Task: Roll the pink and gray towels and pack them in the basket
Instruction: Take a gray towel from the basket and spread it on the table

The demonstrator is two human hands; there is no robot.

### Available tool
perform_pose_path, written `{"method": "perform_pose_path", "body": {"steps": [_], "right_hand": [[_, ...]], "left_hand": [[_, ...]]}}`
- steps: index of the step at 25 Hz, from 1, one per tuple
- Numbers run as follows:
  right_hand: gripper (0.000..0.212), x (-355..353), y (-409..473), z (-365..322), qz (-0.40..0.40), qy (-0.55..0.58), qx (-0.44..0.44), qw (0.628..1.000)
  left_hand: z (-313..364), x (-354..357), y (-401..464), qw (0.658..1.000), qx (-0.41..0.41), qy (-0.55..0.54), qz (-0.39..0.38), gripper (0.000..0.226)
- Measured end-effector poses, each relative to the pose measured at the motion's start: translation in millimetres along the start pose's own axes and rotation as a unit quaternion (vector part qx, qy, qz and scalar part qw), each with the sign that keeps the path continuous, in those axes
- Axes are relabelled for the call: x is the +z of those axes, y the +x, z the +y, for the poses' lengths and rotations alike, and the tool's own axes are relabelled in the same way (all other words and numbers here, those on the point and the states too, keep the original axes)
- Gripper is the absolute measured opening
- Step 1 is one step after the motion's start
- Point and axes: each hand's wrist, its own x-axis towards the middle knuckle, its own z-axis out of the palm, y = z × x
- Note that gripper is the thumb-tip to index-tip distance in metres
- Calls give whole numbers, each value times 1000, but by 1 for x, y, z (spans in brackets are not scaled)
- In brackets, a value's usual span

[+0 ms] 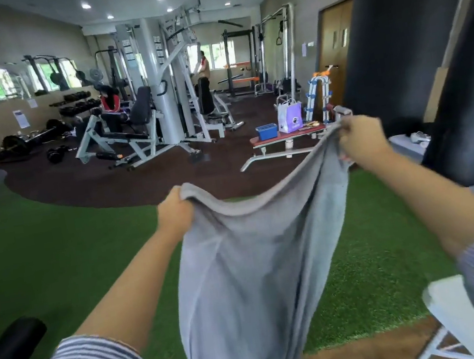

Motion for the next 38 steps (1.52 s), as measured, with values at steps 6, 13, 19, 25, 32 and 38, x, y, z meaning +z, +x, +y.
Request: {"method": "perform_pose_path", "body": {"steps": [6, 13, 19, 25, 32, 38], "right_hand": [[13, 0, -44, 30, 5, -16, -31, 999], [18, -68, -48, 137, 60, 6, 53, 997], [17, -144, -20, 237, 131, 16, 64, 989], [23, -133, 6, 310, 98, 5, 72, 993], [26, -73, 69, 386, 56, 14, 142, 988], [23, -8, 174, 475, 20, 62, 266, 962]], "left_hand": [[92, 101, -38, 974, 90, -155, -140, 21], [198, 210, -64, 942, 133, -216, -219, 33], [313, 281, -96, 911, 180, -292, -228, 44], [335, 351, -96, 913, 188, -276, -236, 35], [346, 443, -18, 920, 142, -253, -264, 31], [362, 551, 100, 927, 138, -220, -269, 15]]}}
